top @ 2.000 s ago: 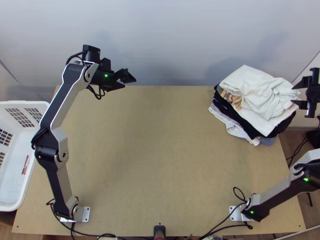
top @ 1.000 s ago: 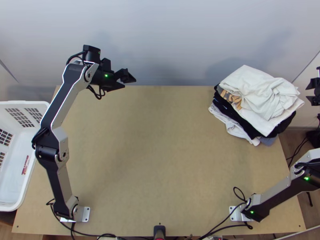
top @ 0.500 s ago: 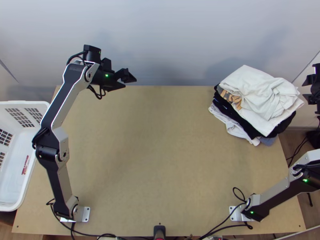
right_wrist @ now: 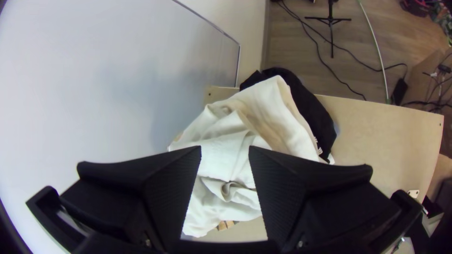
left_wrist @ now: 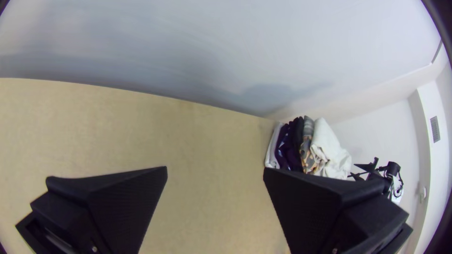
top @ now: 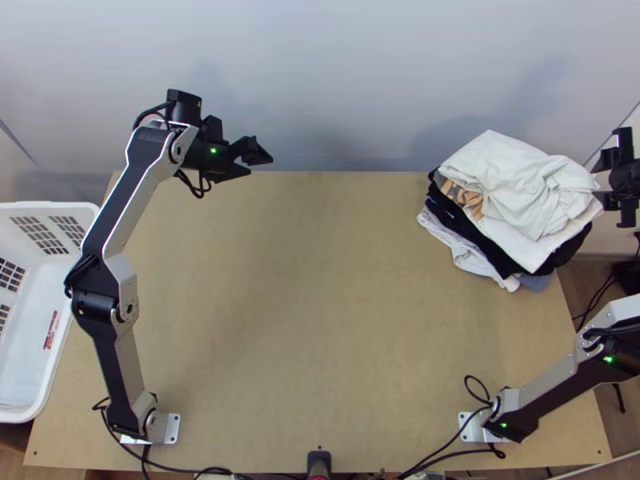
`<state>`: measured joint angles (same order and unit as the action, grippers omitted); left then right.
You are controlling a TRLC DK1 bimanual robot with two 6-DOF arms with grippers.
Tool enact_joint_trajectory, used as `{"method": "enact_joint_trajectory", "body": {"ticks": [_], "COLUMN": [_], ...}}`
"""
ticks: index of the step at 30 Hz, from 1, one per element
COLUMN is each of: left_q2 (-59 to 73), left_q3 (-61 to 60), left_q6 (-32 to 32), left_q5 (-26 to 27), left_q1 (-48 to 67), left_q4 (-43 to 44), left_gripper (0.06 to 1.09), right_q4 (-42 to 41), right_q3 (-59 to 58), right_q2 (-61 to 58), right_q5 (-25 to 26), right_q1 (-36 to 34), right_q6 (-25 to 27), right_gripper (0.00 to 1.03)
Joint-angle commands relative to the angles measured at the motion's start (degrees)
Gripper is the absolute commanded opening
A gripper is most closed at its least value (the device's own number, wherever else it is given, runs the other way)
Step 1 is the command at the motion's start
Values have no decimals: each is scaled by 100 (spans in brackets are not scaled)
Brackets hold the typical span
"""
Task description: Fold the t-shirt
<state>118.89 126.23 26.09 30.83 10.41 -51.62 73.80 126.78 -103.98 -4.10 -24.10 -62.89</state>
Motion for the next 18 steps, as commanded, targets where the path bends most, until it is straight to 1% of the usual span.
{"method": "enact_joint_trajectory", "body": {"ticks": [1, 14, 15, 16, 18], "left_q2": [20, 117, 126, 126, 134], "left_q3": [50, 165, 165, 165, 165], "left_q6": [-7, 2, 2, 2, 2], "left_q5": [2, 2, 2, 2, 2], "left_q1": [-22, -31, -40, -40, -48], "left_q4": [2, 11, 11, 11, 11], "left_gripper": [105, 105, 105, 105, 105], "right_q4": [99, 117, 117, 108, 64], "right_q3": [-13, 22, 31, 40, 48], "right_q2": [-52, -307, -342, -351, -351], "right_q5": [-3, -3, 6, 49, 445], "right_q1": [54, 107, 98, 72, 72], "right_q6": [-144, -162, -162, -162, -118], "right_gripper": [49, 48, 44, 34, 13]}}
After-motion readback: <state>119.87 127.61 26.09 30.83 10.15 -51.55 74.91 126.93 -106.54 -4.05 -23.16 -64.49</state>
